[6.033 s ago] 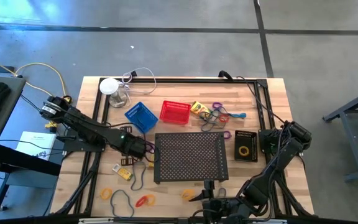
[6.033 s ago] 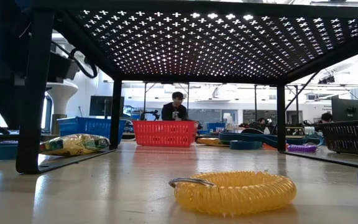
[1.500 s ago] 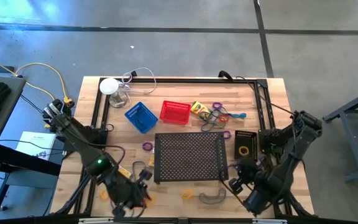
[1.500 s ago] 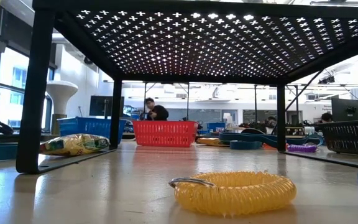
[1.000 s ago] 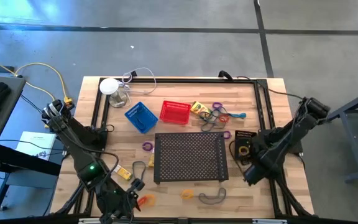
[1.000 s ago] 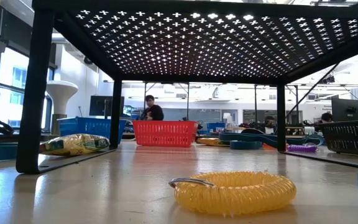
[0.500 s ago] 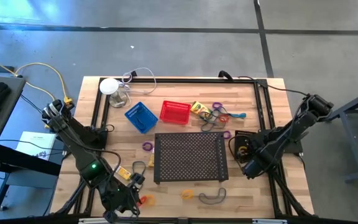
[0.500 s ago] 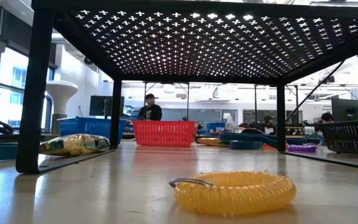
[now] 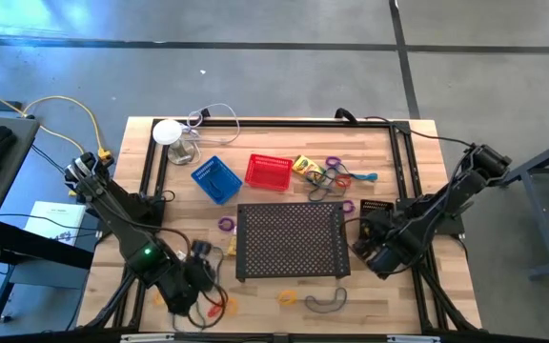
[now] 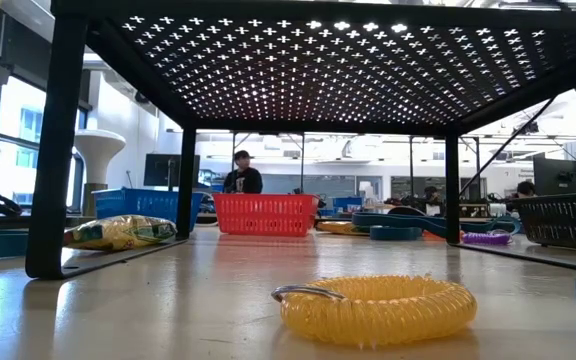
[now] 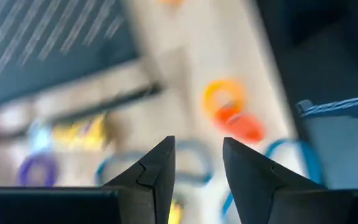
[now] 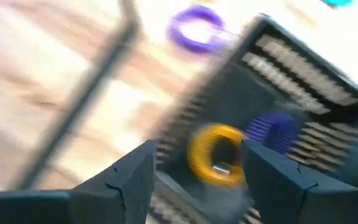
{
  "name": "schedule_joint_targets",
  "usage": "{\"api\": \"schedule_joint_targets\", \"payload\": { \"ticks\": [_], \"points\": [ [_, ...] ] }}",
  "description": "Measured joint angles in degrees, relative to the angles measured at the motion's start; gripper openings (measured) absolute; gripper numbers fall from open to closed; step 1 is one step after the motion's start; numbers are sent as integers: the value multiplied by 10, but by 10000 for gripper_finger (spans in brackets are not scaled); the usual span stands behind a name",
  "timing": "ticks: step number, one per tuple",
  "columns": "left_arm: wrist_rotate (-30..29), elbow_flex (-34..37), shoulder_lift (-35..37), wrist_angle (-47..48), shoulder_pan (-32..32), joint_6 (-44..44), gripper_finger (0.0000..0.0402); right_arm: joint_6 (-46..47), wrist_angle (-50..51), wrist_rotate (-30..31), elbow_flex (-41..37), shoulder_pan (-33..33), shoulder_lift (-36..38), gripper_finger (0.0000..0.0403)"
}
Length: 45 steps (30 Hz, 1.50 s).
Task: Pick & Place Office Desk Supplies
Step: Adjust the shelf
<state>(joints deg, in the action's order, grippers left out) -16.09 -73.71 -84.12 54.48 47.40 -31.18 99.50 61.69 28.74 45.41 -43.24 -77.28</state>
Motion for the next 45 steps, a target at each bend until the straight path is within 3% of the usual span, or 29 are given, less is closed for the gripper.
{"api": "schedule_joint_targets", "payload": {
  "ticks": [6,11,16,26,36,45],
  "points": [
    [-129,29,0,49,-5,-111,129,-75,-102,132,0,-11,0,226],
    [-124,68,-1,53,-17,-162,129,-160,-205,196,-1,-19,0,226],
    [-118,96,-1,55,-24,-203,129,-242,-292,197,-1,-19,0,226],
    [-131,97,0,11,-27,-162,129,-328,-361,196,0,-19,0,226],
    [-157,97,0,-71,-32,-86,129,-409,-395,253,0,-20,18,227],
    [-159,97,0,-104,-73,-27,129,-640,-611,283,0,-56,34,227]
  ]
}}
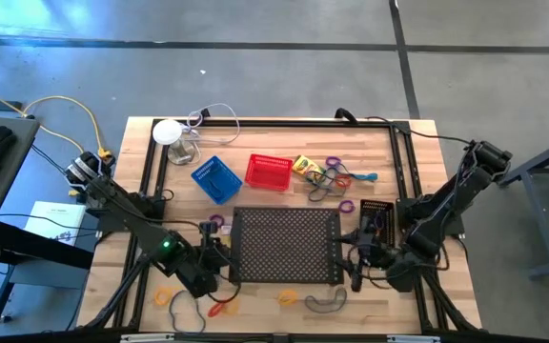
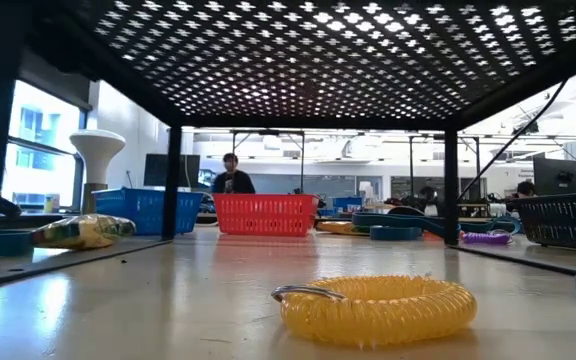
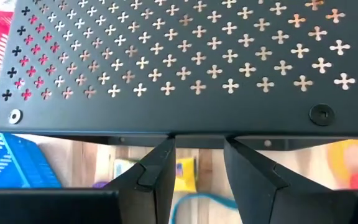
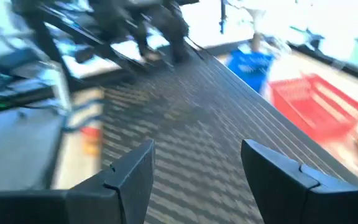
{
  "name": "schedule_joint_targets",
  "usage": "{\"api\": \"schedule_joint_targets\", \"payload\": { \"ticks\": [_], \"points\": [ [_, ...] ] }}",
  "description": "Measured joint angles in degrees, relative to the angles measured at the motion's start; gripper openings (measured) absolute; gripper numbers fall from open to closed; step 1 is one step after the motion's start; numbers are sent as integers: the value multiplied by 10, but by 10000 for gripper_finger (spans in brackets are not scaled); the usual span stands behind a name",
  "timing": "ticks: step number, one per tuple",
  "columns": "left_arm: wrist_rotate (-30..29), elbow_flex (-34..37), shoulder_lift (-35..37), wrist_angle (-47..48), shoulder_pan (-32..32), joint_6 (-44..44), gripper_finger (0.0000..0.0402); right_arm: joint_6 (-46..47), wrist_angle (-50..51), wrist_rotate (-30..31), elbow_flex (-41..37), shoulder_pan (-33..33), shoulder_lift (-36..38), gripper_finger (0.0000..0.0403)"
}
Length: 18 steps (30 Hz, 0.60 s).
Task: Pick & Place Office Desk Supplies
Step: Adjust the shelf, then put the yellow crayon box into the red bin
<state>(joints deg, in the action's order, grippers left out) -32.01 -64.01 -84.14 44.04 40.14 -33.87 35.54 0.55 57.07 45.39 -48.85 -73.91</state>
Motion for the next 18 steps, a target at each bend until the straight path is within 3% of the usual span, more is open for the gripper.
{"api": "schedule_joint_targets", "payload": {
  "ticks": [6,11,18],
  "points": [
    [2,0,0,-24,-29,42,129,-116,-112,-2,0,-25,0,227],
    [34,0,0,-29,-40,47,129,-125,-117,-2,0,-34,0,227],
    [68,0,0,44,-15,2,129,-120,-114,-2,0,-34,-5,227]
  ]
}}
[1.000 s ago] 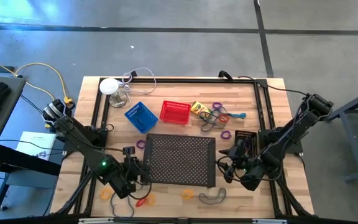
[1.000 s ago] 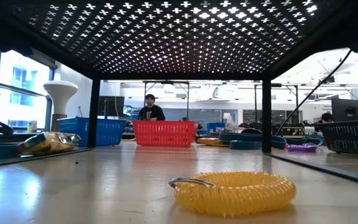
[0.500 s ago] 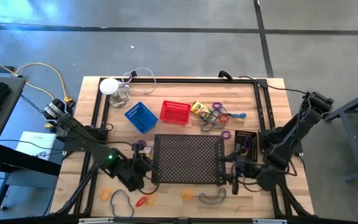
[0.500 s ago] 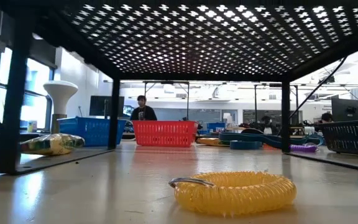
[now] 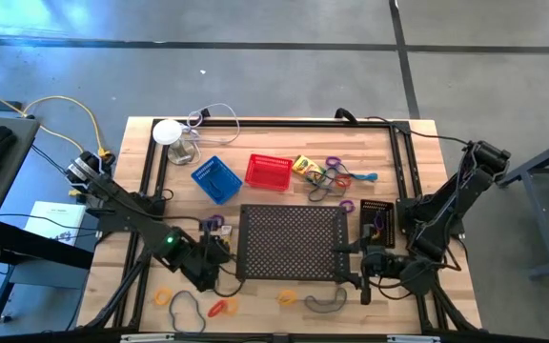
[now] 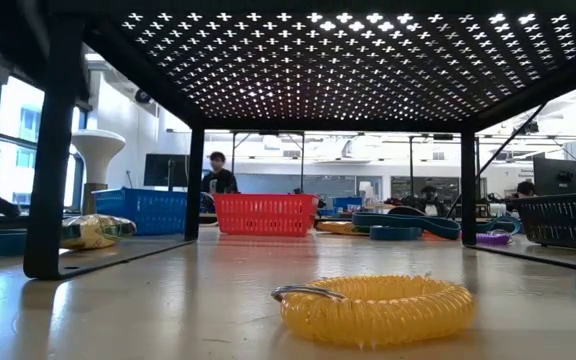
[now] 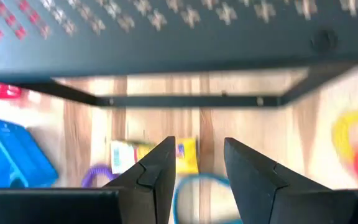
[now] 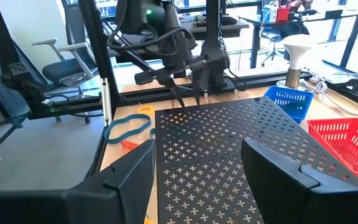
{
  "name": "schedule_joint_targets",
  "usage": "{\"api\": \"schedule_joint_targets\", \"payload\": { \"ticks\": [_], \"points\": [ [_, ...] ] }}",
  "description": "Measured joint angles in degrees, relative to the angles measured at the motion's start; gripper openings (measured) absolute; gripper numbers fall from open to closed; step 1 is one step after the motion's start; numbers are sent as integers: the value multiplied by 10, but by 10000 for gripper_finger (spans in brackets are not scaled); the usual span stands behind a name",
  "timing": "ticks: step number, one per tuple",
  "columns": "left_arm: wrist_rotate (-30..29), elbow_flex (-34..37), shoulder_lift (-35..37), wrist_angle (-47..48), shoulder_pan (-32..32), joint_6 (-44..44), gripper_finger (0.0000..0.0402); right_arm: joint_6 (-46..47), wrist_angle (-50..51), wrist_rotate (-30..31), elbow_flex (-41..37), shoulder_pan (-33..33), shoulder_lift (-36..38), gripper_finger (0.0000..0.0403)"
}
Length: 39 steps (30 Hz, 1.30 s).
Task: Pick & Place Office Desk Supplies
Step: Put the yellow crayon box into the red bin
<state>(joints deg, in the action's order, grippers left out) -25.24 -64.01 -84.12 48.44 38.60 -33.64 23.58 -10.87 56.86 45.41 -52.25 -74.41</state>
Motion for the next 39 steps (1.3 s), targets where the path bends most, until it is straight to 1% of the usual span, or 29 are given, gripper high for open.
{"api": "schedule_joint_targets", "payload": {
  "ticks": [5,8,11,18,21,23,26,31,33,36,39],
  "points": [
    [4,0,0,65,24,29,129,4,0,0,0,0,0,227],
    [2,2,0,78,25,29,138,5,0,0,0,0,0,227],
    [-3,18,-1,76,20,28,160,8,0,0,0,0,0,227],
    [-4,56,-7,62,8,28,230,8,0,0,0,0,0,227],
    [-14,58,-9,58,3,45,250,8,0,0,0,0,0,227],
    [-30,61,-10,49,1,38,258,14,1,-1,0,0,0,227],
    [-49,64,-10,33,-4,-37,262,36,14,-2,0,0,0,227],
    [-35,64,-10,35,-12,-226,262,55,27,-4,0,0,-1,227],
    [-35,65,-10,36,-11,-286,262,60,29,-4,0,0,-1,227],
    [-41,69,-18,35,-11,-340,262,65,30,-4,0,0,-1,227],
    [-82,69,-38,32,-11,-367,262,66,30,-4,0,0,-1,227]
  ]
}}
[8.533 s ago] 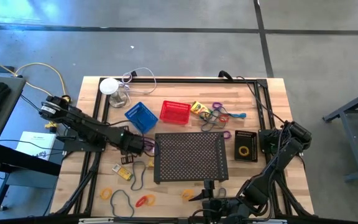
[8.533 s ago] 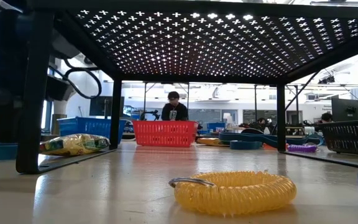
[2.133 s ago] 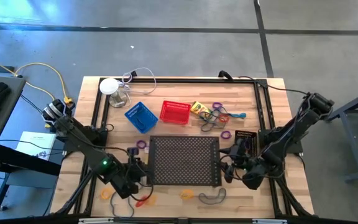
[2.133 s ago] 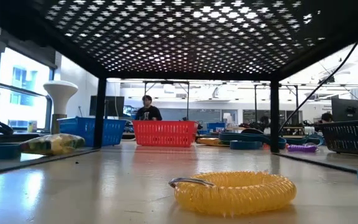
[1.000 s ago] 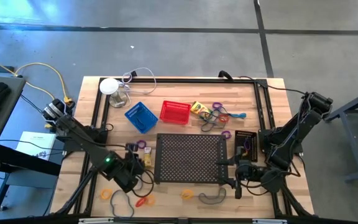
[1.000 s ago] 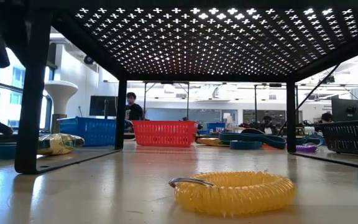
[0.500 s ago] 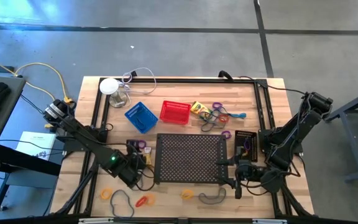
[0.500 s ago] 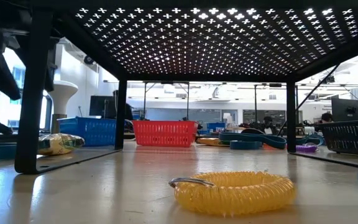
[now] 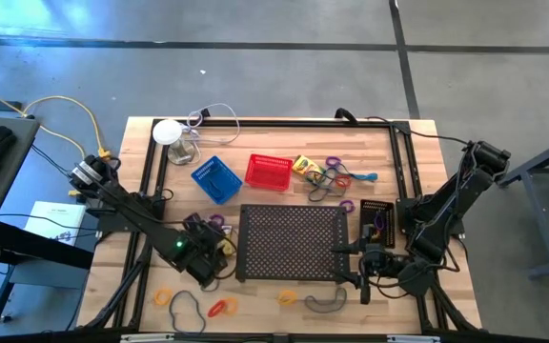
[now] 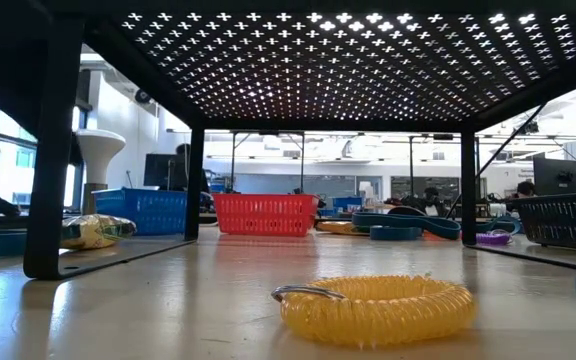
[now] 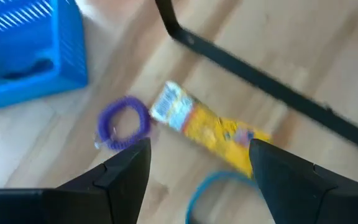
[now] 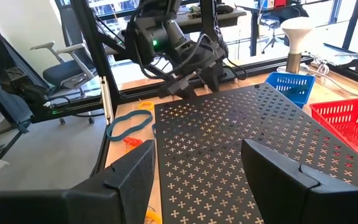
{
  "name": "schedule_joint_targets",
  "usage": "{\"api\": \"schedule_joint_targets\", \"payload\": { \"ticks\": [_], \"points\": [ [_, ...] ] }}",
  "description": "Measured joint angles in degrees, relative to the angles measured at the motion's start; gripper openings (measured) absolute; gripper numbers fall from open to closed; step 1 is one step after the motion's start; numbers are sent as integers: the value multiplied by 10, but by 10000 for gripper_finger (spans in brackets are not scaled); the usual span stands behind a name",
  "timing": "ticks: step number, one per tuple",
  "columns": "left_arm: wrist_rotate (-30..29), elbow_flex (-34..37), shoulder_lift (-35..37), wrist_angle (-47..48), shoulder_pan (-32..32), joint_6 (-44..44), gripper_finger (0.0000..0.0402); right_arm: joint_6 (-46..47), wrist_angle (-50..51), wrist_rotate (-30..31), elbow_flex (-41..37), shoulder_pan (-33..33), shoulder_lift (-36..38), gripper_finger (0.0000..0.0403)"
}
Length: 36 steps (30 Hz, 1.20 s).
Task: Pick & Place Office Desk Supplies
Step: Put the yellow crayon box into the red bin
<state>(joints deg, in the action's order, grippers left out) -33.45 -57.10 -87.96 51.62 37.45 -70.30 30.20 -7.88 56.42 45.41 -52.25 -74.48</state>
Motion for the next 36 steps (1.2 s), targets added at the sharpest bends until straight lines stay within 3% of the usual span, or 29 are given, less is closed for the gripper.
{"api": "schedule_joint_targets", "payload": {
  "ticks": [3,10,21,36],
  "points": [
    [-21,0,-22,-6,-1,-35,262,0,0,0,0,0,0,227],
    [-10,0,-56,-46,-19,-57,262,0,0,-1,0,0,0,227],
    [30,0,-56,-50,-35,-127,262,-4,-1,-30,0,3,0,227],
    [10,0,-57,-54,-35,-157,262,-35,-11,-29,0,3,0,227]
  ]
}}
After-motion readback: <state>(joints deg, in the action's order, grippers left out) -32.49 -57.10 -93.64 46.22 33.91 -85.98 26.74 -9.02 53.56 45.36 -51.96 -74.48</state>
